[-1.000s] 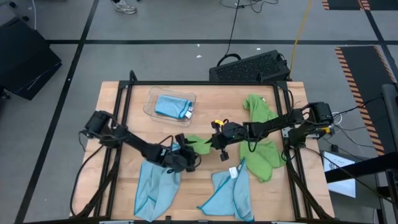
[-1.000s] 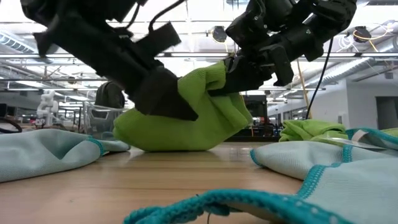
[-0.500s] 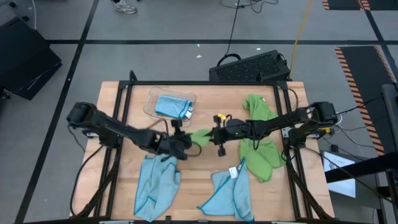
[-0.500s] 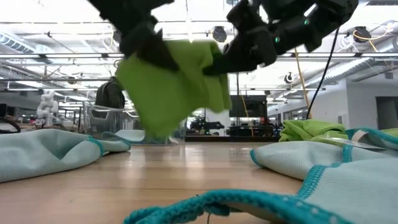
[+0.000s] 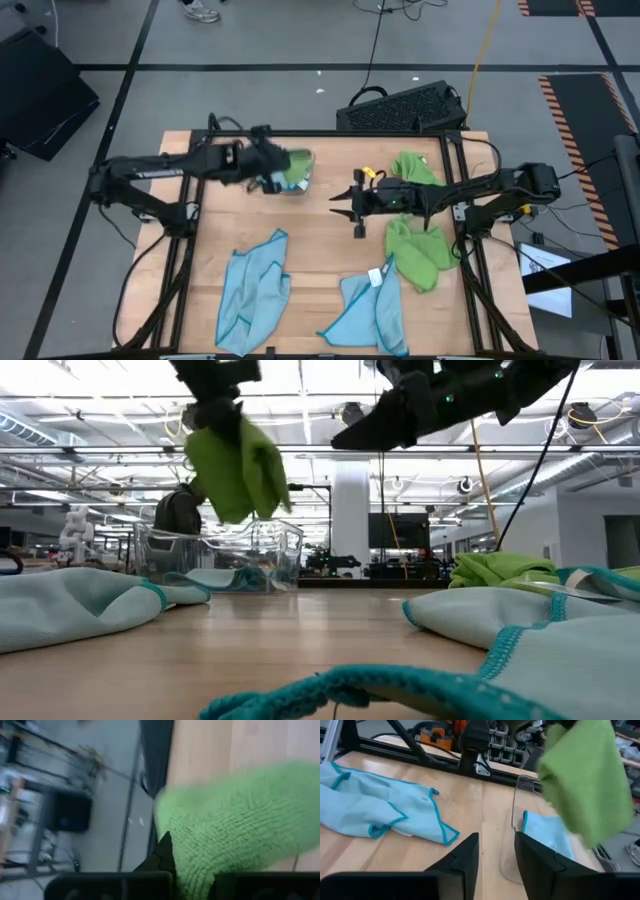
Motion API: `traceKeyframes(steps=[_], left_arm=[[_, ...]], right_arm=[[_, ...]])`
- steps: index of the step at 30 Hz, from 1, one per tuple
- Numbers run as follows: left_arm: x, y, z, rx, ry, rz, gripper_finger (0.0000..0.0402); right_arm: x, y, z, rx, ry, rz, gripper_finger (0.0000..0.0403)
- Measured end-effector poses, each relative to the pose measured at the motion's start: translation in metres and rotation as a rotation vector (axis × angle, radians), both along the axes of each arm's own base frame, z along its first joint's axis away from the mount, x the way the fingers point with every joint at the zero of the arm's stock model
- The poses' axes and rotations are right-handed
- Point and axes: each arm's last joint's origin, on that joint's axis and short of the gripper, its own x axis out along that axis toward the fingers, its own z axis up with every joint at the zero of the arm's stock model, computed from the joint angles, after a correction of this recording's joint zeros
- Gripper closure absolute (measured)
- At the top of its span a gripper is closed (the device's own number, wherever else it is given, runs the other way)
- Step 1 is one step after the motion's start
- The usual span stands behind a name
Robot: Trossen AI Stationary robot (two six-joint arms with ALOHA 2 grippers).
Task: Fold microfiber towels
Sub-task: Put the bottom left green microfiber cloth into the bin
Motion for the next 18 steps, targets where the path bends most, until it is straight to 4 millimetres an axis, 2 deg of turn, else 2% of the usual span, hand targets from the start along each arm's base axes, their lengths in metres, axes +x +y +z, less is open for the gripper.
traceKeyframes(steps=[4,7,10,14,18], left_arm=[[-0.008,0.032,-0.001,-0.049,-0.013,0.031,0.0397],[-0.009,0.049,-0.009,-0.103,-0.010,0.058,0.0397],[-0.007,0.056,-0.015,-0.122,0.002,0.081,0.0393],[-0.001,0.059,-0.025,-0.145,0.030,0.090,0.0397],[0.003,0.058,-0.031,-0.155,0.053,0.088,0.0392]], right_arm=[[0.002,-0.002,-0.005,-0.004,0.012,-0.006,0.0282],[0.008,-0.007,-0.003,0.047,-0.072,-0.036,0.0282],[0.019,-0.016,-0.004,0.131,-0.209,-0.078,0.0282],[0.048,-0.026,-0.013,0.197,-0.216,-0.114,0.0282],[0.085,-0.031,-0.018,0.168,-0.166,-0.115,0.0282]])
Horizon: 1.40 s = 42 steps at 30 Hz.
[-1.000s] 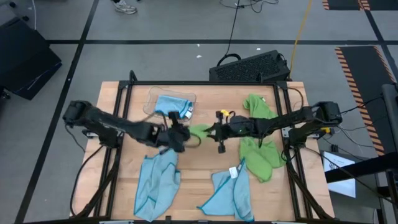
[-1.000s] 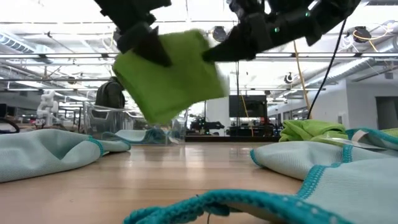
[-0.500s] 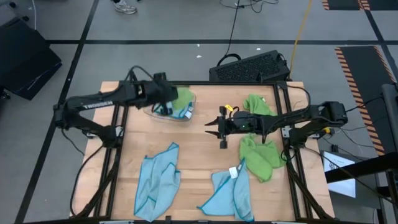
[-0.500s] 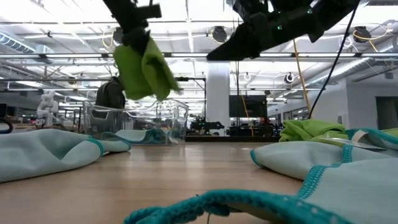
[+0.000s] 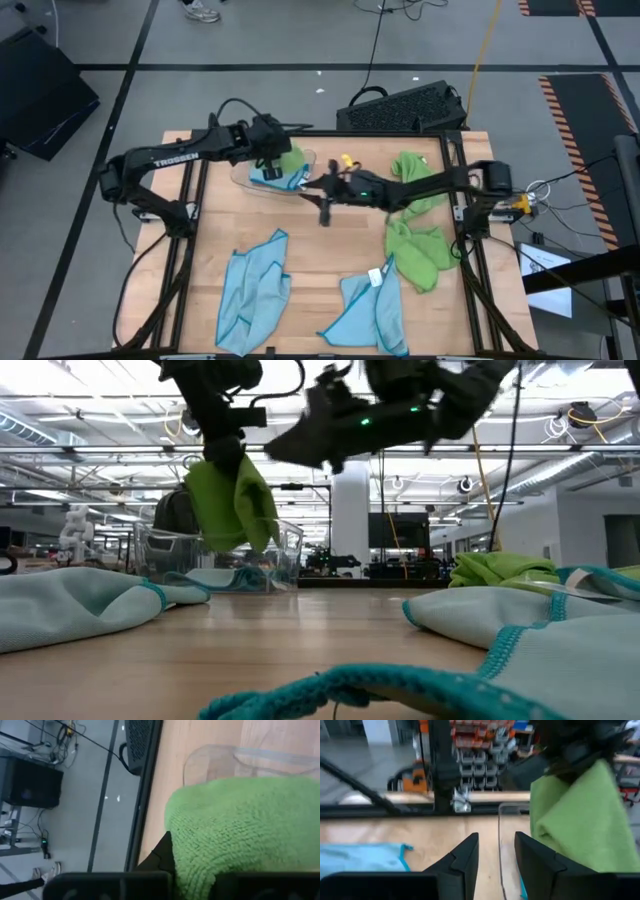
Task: Fold microfiber towels
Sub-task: Put the bottom left green microfiber cloth into the bin
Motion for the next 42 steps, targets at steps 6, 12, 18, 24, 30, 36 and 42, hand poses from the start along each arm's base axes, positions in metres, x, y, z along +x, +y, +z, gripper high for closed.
traceKeyframes(steps=[6,12,18,24,30,36,42], left_arm=[[0.001,-0.003,-0.004,0.054,0.076,0.015,0.0397],[0.003,-0.010,-0.004,0.114,0.133,-0.009,0.0397],[0.014,-0.021,0.001,0.225,0.131,-0.077,0.0394],[0.013,-0.035,-0.001,0.339,0.313,-0.186,0.0393],[0.003,-0.043,-0.008,0.289,0.427,-0.170,0.0397],[0.003,-0.049,-0.008,0.324,0.473,-0.189,0.0397],[0.001,-0.050,-0.013,0.268,0.504,-0.243,0.0395]], right_arm=[[0.017,-0.012,-0.005,-0.027,0.114,-0.021,0.0282],[0.002,-0.020,-0.006,-0.026,0.133,-0.045,0.0282],[0.002,-0.039,0.003,-0.029,0.004,-0.143,0.0288],[-0.002,-0.043,-0.004,-0.024,0.101,-0.149,0.0311],[-0.011,-0.040,-0.003,-0.037,0.224,-0.137,0.0322],[-0.033,-0.036,-0.004,-0.045,0.229,-0.134,0.0323],[-0.066,-0.028,-0.016,-0.044,0.140,-0.138,0.0323]])
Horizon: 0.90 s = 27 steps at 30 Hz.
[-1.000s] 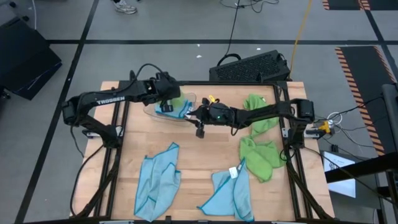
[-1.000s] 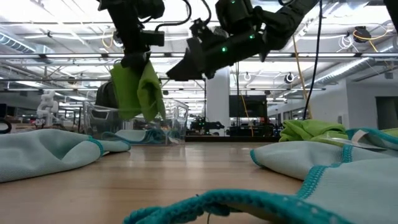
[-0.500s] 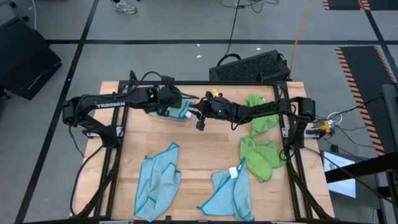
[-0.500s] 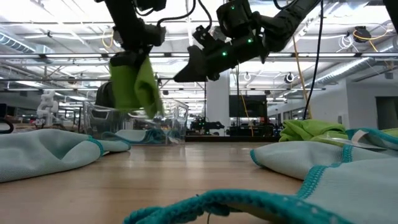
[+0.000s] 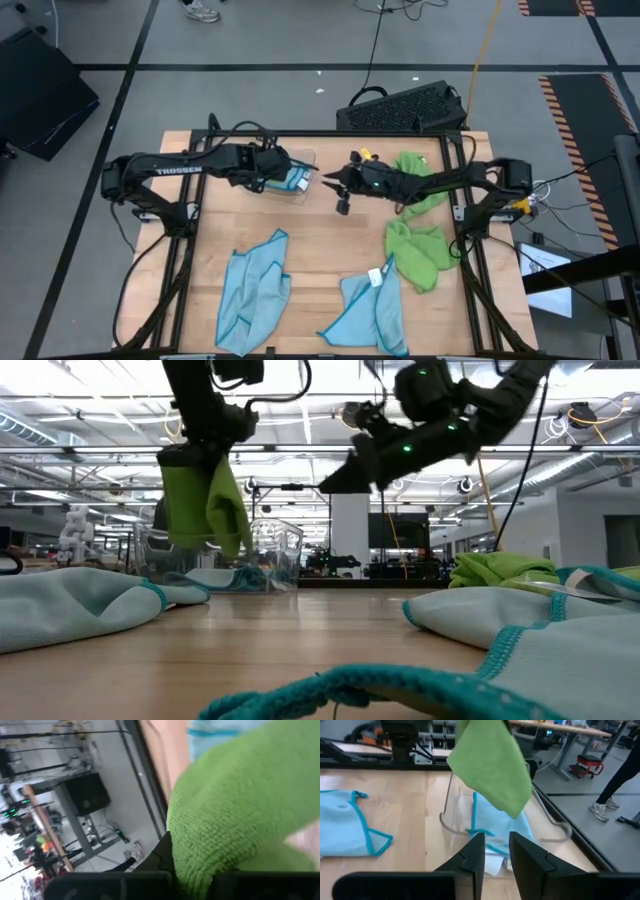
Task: Fold microfiber towels
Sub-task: Put the bottom left green microfiber cloth into the bin
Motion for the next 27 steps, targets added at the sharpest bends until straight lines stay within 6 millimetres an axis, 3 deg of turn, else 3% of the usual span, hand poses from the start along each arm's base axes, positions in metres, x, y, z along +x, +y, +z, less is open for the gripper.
traceKeyframes(steps=[5,10,13,18,27], left_arm=[[-0.007,-0.001,-0.003,-0.033,0.068,0.013,0.0394],[-0.008,0.000,-0.002,0.030,0.072,0.053,0.0397],[-0.008,0.001,-0.001,0.059,0.059,0.088,0.0394],[-0.006,-0.007,0.000,0.137,0.033,0.119,0.0397],[0.006,-0.029,0.003,0.157,-0.135,0.125,0.0397]], right_arm=[[-0.024,0.009,-0.009,0.000,-0.028,0.012,0.0323],[-0.035,0.013,-0.014,-0.013,-0.006,0.022,0.0323],[-0.035,0.013,-0.014,0.013,-0.026,0.013,0.0323],[-0.032,0.012,-0.001,0.115,-0.200,-0.044,0.0323],[-0.019,0.019,0.019,0.074,-0.273,-0.025,0.0317]])
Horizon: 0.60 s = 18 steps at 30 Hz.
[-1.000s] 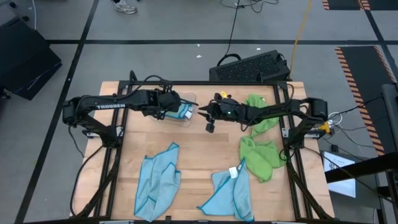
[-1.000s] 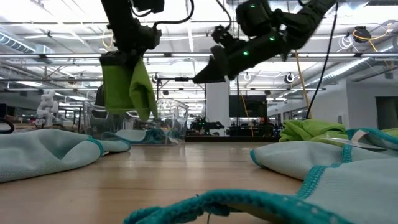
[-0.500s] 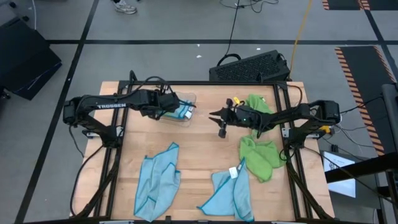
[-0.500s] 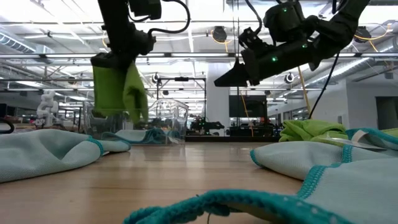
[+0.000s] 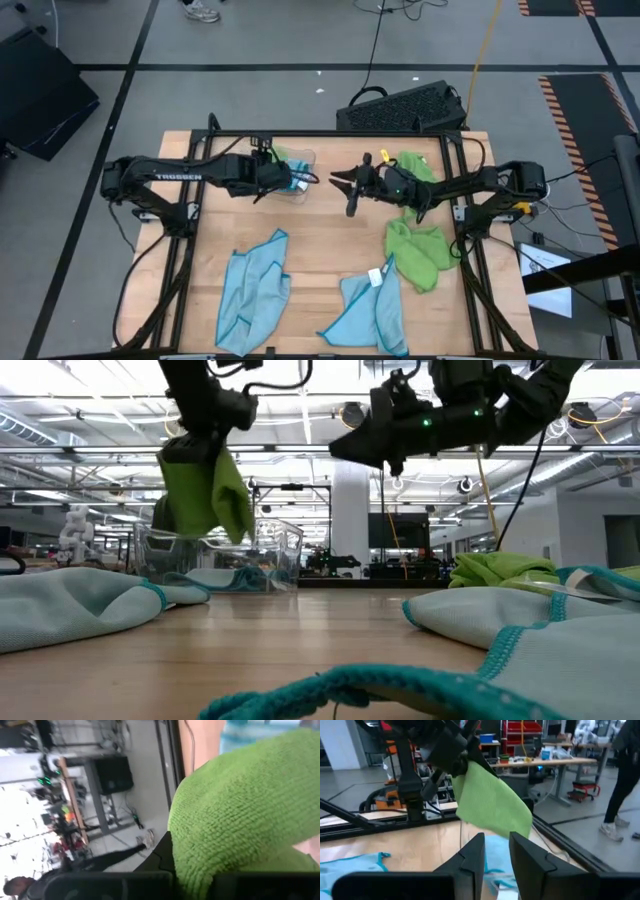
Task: Fold microfiber towels
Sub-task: Put the bottom left green microfiber cloth into the bin
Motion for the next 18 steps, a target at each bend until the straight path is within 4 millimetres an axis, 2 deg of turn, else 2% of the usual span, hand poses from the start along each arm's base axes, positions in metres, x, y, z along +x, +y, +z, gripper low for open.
traceKeyframes(steps=[5,10,14,18], left_arm=[[0.012,-0.025,0.006,0.092,-0.017,-0.136,0.0396],[0.026,-0.054,0.018,0.143,-0.063,-0.360,0.0392],[0.027,-0.070,0.033,0.122,-0.122,-0.557,0.0394],[0.021,-0.075,0.051,0.085,-0.230,-0.686,0.0395]], right_arm=[[0.006,0.004,0.011,-0.080,-0.017,0.032,0.0291],[0.009,-0.007,0.018,-0.159,-0.013,0.130,0.0249],[0.015,-0.020,0.029,-0.166,0.007,0.231,0.0203],[0.019,-0.027,0.039,-0.185,0.022,0.345,0.0159]])
